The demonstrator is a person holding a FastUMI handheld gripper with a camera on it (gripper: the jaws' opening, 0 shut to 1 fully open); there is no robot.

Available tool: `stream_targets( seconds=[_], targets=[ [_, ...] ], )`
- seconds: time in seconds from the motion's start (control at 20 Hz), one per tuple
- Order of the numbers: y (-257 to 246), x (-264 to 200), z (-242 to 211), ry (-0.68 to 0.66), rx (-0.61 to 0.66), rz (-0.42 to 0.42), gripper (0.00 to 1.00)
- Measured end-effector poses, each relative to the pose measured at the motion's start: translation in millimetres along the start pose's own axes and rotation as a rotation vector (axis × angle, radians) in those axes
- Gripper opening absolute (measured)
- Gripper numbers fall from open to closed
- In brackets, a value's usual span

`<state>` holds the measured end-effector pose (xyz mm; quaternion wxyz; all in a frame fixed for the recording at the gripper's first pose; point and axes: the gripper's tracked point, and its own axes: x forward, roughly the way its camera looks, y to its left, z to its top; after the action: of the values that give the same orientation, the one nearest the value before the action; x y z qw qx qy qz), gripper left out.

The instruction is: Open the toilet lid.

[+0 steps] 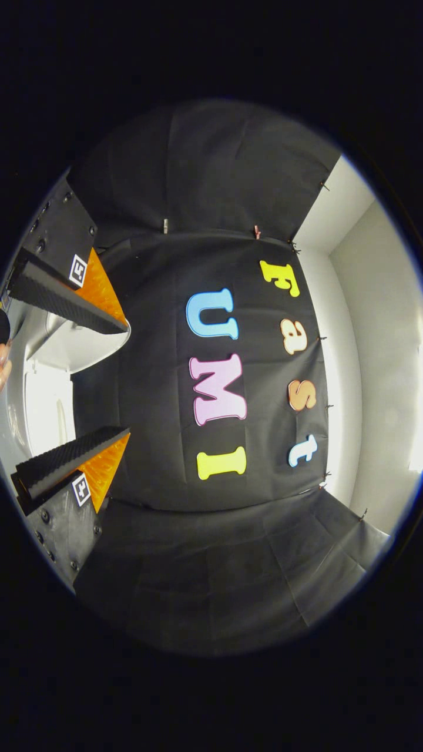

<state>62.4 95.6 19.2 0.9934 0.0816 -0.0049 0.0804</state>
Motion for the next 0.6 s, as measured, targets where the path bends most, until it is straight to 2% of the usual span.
stream_targets(
  seconds=[0.6],
  targets=[
    [10, -21, 15, -0.035, -0.005, 0.014, 0.98]
  ],
)
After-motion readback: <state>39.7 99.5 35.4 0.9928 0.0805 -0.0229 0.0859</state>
